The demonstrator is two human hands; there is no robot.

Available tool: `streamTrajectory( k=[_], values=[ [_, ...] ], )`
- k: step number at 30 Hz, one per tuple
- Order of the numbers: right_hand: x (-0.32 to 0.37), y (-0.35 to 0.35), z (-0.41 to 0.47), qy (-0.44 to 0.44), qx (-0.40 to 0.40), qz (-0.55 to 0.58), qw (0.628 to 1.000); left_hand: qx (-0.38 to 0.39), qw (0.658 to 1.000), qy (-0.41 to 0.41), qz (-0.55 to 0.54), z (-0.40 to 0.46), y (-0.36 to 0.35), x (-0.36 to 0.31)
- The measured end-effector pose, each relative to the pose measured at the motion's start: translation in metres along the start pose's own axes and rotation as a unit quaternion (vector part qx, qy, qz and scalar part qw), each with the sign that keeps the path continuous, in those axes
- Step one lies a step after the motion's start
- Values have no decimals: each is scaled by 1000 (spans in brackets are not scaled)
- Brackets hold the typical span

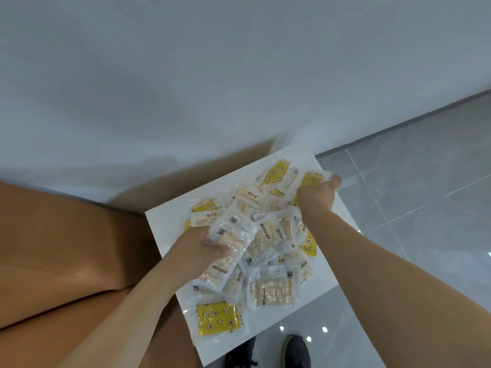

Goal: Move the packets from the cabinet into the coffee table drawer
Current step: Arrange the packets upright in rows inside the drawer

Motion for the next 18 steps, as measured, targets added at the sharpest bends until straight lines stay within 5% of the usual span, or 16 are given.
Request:
streamTrajectory(
  k=[3,8,11,14,18],
  values=[
    [11,30,-33,1,26,112,993,-76,995,-4,-62,-8,12,-4],
    [-62,17,-102,-96,193,58,975,-204,960,10,-191,-32,27,4],
    [-102,-4,-110,-52,144,-60,986,-228,945,25,-232,-42,33,14],
    [-116,-15,-99,66,68,-298,950,-229,941,21,-250,-46,35,21],
    [-118,-20,-97,138,25,-354,925,-210,947,25,-244,-44,26,26]
  ],
)
Point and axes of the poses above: each hand's wrist, its own z-axis towards the middle knuckle, its own y-axis out of the back of the hand, x = y × z, the point moved 4 cm from there along z, towards the middle knuckle, and after that the axes turned 8 degrees about -y, right-handed, at the moved point
